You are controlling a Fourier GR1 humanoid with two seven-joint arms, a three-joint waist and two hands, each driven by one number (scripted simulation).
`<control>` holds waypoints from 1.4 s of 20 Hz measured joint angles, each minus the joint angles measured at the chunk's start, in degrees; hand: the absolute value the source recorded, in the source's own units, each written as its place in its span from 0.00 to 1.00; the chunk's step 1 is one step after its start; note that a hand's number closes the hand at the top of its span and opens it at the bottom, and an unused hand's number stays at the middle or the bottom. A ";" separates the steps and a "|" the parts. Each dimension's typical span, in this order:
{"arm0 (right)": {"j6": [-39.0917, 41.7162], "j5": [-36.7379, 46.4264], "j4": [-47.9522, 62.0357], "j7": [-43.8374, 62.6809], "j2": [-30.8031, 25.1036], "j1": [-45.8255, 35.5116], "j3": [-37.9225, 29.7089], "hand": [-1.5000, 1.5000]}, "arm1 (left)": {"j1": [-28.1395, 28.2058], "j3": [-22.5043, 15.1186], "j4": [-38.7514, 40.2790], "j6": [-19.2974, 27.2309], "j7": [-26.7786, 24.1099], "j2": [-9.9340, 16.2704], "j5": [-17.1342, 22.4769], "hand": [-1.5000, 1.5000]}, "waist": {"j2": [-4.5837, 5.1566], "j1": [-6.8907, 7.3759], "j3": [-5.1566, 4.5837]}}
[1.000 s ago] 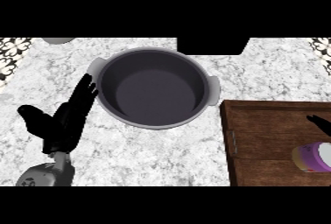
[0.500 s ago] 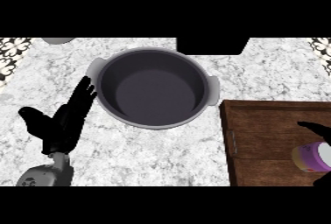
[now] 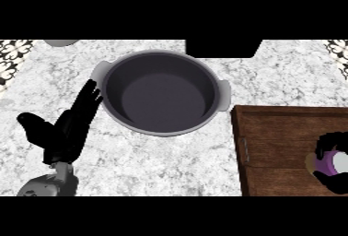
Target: Pick the can from the tray and place it in the pot
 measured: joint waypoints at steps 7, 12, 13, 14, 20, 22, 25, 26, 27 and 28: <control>-5.76 8.26 -8.74 21.38 16.82 0.76 6.71 1.00 | -1.14 0.67 1.13 -0.23 0.10 0.05 -0.02 0.50 | -0.42 -0.15 -0.72; -13.30 16.07 -12.49 38.39 24.17 1.61 16.45 1.00 | -0.74 0.45 0.95 -0.74 0.23 0.19 0.21 0.50 | -0.64 0.45 -0.78; -14.58 18.19 -13.40 41.90 25.04 1.72 18.78 1.00 | -0.98 0.58 1.08 -0.68 0.36 0.29 0.15 0.50 | -0.64 0.35 -0.69; -15.64 20.21 -14.71 45.39 25.72 1.57 21.13 1.00 | -0.87 0.54 1.07 -0.74 0.39 0.32 0.14 0.50 | -0.70 0.32 -0.62; -21.10 32.77 -20.56 57.82 27.34 -0.96 37.67 1.00 | -1.87 0.61 2.04 -0.24 0.32 0.00 -0.30 0.50 | -0.68 0.22 -0.39; -21.85 35.91 -22.25 60.57 27.44 -3.01 42.76 1.00 | -1.30 0.32 2.05 -0.57 0.03 -0.08 -0.25 0.50 | -0.69 0.48 -0.37; -22.09 40.84 -24.09 63.30 27.44 -7.45 48.67 1.00 | -1.38 0.77 2.29 -0.78 -0.30 0.06 0.06 0.50 | -0.65 0.65 -0.36; -21.81 42.12 -24.63 63.86 27.41 -9.25 50.34 1.00 | -1.55 0.78 2.45 -0.66 -0.43 -0.03 -0.06 0.50 | -0.62 0.65 -0.35; -21.46 43.42 -24.94 64.22 27.39 -11.02 51.93 1.00 | -1.62 0.81 2.50 -0.72 -0.23 0.01 0.01 0.50 | -0.64 0.73 -0.36; -21.14 44.31 -25.13 64.56 27.36 -13.01 53.38 1.00 | -1.78 0.95 2.51 -0.92 -0.22 0.15 0.17 0.50 | -0.62 0.83 -0.36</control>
